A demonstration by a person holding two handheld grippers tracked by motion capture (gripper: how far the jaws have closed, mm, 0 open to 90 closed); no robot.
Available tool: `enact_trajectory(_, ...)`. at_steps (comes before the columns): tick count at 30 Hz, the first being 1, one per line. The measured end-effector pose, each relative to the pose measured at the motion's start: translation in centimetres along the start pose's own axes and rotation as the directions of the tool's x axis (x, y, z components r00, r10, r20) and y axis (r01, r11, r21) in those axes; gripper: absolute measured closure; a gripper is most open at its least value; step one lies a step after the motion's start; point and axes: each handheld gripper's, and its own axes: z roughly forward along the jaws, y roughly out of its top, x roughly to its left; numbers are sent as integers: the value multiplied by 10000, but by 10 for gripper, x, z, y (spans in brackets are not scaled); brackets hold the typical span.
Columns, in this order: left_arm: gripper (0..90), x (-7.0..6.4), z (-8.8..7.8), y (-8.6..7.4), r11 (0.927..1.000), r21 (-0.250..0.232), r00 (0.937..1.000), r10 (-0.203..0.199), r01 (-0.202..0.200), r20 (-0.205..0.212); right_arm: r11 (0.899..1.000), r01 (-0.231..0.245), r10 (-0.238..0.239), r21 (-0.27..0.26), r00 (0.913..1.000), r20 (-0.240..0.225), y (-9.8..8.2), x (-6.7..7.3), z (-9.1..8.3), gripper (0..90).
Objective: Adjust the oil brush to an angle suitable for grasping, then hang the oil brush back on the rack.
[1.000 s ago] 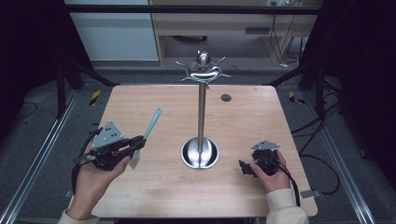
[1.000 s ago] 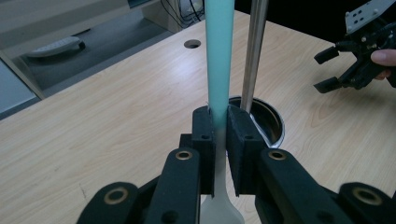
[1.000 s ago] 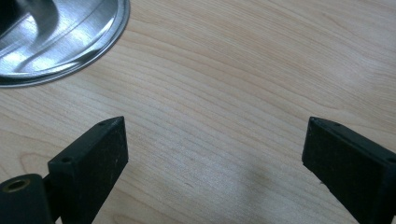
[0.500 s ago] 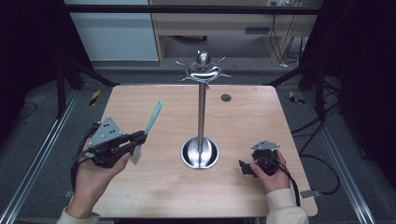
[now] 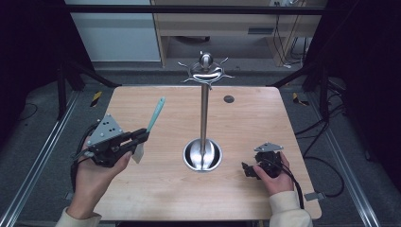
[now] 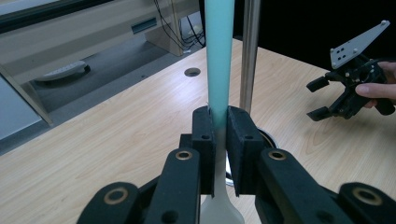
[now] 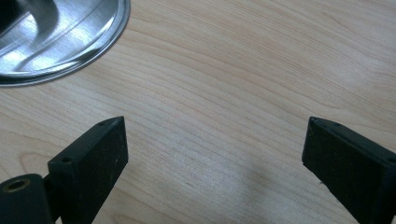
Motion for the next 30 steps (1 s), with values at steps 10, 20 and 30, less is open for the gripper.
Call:
enact_trajectory(10,818,-4,0,10,9996,-202,9998,195,-194,29,10000,28,-28,-2,10000,16,0,0,0,76)
enact_trajectory(20,818,-5,-2,16,9990,-374,9997,243,-240,55,10000,-28,28,-22,10000,19,0,0,-1,76)
enact_trajectory(30,818,-6,-3,22,9981,-594,9996,189,-175,232,10000,-29,29,-25,10000,25,0,0,-1,76)
